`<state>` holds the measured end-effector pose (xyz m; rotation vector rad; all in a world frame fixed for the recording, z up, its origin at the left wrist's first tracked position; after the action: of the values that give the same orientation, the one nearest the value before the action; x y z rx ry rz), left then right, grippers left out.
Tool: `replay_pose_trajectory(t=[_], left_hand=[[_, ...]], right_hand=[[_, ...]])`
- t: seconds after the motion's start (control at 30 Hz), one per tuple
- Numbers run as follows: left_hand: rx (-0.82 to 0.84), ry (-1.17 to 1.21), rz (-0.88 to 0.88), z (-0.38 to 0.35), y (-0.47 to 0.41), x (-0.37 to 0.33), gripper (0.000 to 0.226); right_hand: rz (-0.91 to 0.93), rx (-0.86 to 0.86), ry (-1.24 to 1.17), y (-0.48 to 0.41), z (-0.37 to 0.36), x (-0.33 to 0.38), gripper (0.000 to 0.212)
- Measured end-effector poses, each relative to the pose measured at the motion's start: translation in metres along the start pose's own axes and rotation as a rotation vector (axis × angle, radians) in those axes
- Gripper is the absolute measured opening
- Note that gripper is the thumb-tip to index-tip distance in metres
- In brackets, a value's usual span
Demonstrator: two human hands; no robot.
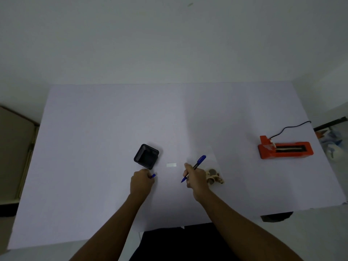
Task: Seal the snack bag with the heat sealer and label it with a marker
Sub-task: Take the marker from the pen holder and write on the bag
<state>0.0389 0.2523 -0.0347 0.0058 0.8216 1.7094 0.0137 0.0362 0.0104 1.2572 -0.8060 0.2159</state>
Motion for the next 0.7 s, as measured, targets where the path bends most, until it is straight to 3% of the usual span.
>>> replay_pose_trajectory(t=[0.17, 0.7], left_hand=[[0.002, -0.009, 0.022, -0.007, -0.009, 0.0, 0.001], [-0.084, -0.104, -0.07, -0.02, -0.003, -0.008, 0.004]], right_hand=[[0.009, -0.007, 0.037, -0.004, 0.006, 0.001, 0.044], [0.024, 0.03, 0.087, -0.005, 0.005, -0.002, 0.041]])
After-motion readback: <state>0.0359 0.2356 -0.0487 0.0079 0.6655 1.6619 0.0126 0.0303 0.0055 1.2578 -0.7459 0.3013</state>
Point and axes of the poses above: each hand's wrist, its own y-axis away from the middle knuckle, its own z-axis out of the back of the hand, x = y × z, the point moved 3 cm from there along -y, towards the middle knuckle, and after that the axes turned 6 degrees about -y, right-handed, at the moved point
